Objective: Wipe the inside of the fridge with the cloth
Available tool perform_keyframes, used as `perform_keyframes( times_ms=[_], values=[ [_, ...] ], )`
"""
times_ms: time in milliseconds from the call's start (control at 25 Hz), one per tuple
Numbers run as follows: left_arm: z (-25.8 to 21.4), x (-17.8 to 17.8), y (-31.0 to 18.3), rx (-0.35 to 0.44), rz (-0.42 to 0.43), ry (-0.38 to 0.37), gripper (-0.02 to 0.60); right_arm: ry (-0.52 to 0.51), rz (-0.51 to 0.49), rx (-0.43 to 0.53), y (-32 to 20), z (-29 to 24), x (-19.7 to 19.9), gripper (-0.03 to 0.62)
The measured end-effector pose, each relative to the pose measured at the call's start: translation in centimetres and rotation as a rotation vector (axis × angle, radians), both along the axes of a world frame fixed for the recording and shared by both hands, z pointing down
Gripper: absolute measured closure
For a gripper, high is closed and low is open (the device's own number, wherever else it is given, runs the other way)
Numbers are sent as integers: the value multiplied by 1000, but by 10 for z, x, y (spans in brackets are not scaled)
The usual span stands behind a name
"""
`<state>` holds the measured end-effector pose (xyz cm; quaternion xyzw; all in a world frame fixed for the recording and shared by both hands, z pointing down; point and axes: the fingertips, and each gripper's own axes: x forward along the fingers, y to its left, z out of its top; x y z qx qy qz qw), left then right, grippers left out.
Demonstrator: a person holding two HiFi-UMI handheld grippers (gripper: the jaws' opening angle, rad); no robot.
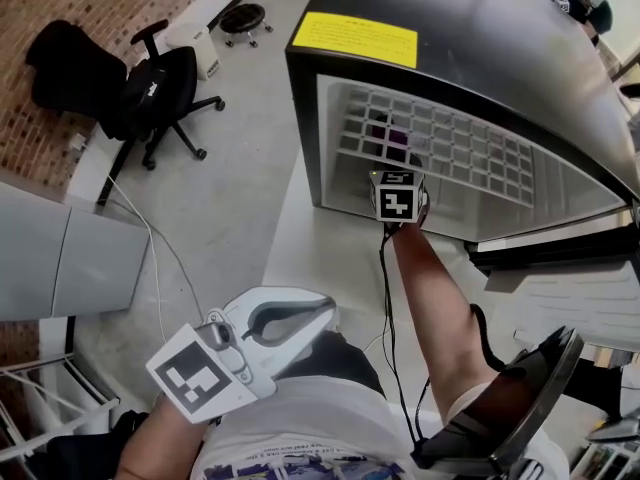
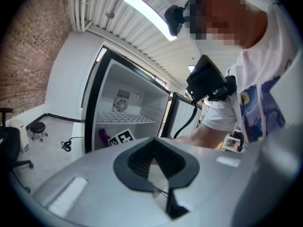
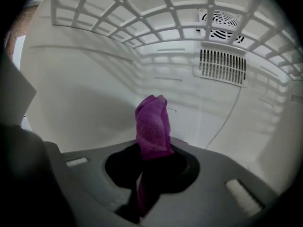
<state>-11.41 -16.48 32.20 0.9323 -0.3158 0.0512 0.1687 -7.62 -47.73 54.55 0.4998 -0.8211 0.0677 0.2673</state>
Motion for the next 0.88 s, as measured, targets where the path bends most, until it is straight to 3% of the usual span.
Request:
perform_keyframes(
  times_ms=[560,720,880],
  values=[
    [3,-25,20,-24,-65,-13,575,-147,-59,-33,10,-3,-59,540],
    [4,-26,22,-22,-67,-15,575,-177,-67,-25,13,-9,-63,540],
    [2,-22,24,-14,-54,-12,575,-143,-60,4,16,-13,-53,540]
  ],
)
